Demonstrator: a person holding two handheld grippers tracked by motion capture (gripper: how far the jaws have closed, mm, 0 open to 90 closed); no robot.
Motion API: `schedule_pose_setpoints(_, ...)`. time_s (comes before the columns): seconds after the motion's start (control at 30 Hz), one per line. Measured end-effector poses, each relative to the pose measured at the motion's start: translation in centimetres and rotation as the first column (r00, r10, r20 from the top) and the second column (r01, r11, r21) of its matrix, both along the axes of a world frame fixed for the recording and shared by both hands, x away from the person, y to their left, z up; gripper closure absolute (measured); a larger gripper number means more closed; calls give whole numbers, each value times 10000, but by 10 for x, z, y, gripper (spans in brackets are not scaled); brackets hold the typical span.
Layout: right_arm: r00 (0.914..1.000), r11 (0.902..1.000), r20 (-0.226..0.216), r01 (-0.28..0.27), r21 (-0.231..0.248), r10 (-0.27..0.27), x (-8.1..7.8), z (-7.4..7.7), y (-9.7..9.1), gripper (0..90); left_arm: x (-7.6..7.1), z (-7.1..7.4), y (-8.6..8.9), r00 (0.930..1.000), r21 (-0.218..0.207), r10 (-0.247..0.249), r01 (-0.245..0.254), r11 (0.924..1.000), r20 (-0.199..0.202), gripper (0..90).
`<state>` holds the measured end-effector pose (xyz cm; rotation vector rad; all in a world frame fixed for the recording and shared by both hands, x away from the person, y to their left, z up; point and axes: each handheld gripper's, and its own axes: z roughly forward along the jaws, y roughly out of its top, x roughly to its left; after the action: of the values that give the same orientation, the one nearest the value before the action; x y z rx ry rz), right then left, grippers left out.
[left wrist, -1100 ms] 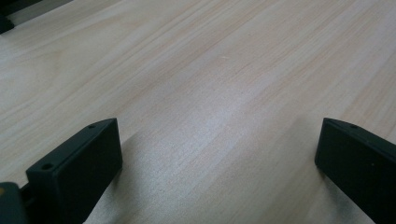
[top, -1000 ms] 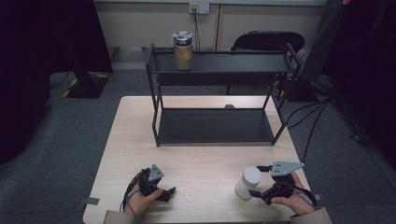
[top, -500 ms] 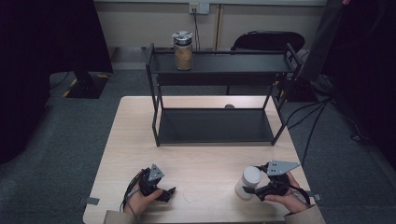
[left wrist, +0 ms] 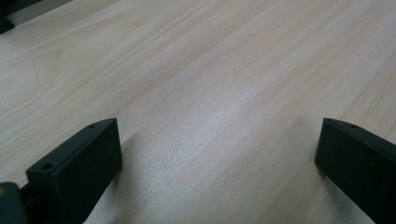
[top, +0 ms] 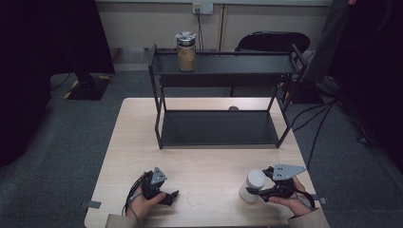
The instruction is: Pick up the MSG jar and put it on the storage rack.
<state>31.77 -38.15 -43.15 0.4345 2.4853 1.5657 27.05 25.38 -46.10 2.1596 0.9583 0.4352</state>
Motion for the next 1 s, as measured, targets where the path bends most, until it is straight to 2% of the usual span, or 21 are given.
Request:
schedule_pose_setpoints(0.37, 9999, 10000, 101, 33, -5, -33, -2, 0, 0, 340, 0, 0, 0, 10000, 3, -4, 4, 10000, 3, 0)
schedule_pose_setpoints(0.7, 9998, 9997, 144, 101, -241, -98, -4, 8, 4, 341, 0, 0, 0, 10000, 17, -14, 14, 10000, 12, 0)
schedule_pose_setpoints(0.83, 9998, 9996, 167, 71, -267, -66, -3, 16, 6, 341, 0, 0, 0, 10000, 13, -10, 10, 10000, 11, 0)
schedule_pose_setpoints(1.0, 10000, 9994, -16, 50, -341, -50, 2, 32, 9, 341, 0, 0, 0, 10000, 18, -10, 10, 10000, 10, 0)
